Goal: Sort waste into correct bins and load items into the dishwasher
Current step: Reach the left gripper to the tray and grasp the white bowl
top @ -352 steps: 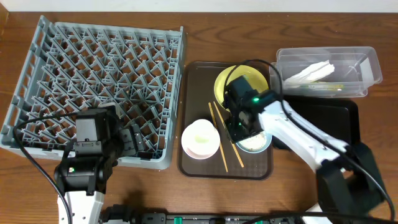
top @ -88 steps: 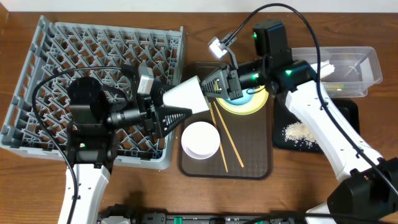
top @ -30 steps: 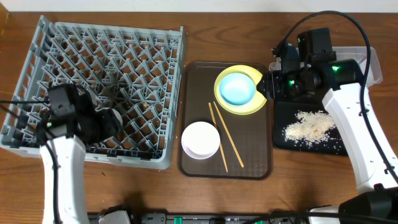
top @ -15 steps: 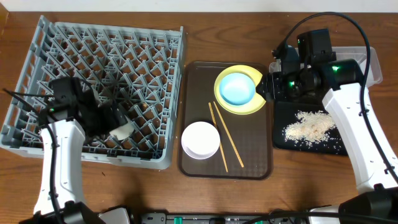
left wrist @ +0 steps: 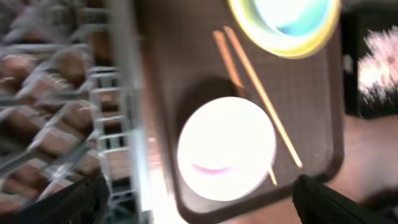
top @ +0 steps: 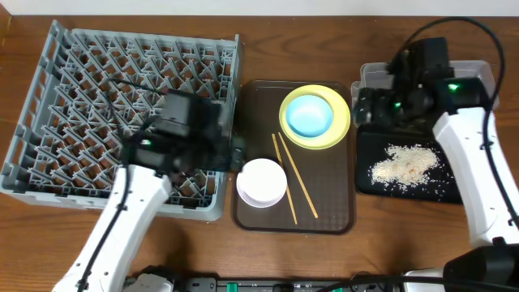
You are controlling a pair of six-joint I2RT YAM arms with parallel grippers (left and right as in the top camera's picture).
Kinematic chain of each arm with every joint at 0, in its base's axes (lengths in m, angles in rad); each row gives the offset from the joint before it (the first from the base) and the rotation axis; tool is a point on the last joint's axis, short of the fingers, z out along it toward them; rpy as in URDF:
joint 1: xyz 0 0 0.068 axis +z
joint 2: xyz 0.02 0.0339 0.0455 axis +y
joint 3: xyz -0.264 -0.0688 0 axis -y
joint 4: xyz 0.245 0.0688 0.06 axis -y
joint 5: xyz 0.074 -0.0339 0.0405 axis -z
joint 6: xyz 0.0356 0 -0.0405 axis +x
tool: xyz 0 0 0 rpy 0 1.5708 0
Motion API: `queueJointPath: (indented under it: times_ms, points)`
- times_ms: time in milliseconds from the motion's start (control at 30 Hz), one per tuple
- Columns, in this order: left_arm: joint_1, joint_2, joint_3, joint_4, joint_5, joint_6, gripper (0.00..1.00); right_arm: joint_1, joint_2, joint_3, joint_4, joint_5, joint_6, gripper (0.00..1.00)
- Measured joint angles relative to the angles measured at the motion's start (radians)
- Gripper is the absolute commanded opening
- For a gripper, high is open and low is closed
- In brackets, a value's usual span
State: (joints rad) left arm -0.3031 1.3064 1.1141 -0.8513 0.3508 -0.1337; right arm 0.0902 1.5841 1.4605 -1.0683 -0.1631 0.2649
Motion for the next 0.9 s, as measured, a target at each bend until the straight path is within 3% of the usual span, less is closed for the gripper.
queueJointPath:
  times_ms: [133,400,633,767,900]
  points:
    - [-0.154,0.031,0.0,0.072,0.003,-0.001,0.95,-0.03,0.0,0.0,-0.022,0.009,0.027,0.99]
    - [-0.363,0.241,0.0,0.159,0.01,-0.003,0.8,-0.029,0.0,0.0,-0.036,0.008,0.039,0.99]
    - [-0.421,0.436,0.0,0.16,0.01,-0.003,0.66,-0.029,0.0,0.0,-0.041,0.008,0.039,0.99]
    - [-0.435,0.486,0.0,0.16,0.01,-0.002,0.45,-0.029,0.0,0.0,-0.042,0.008,0.039,0.99]
    - [-0.455,0.491,0.0,0.17,0.01,-0.004,0.4,-0.029,0.0,0.0,-0.043,0.008,0.039,0.99]
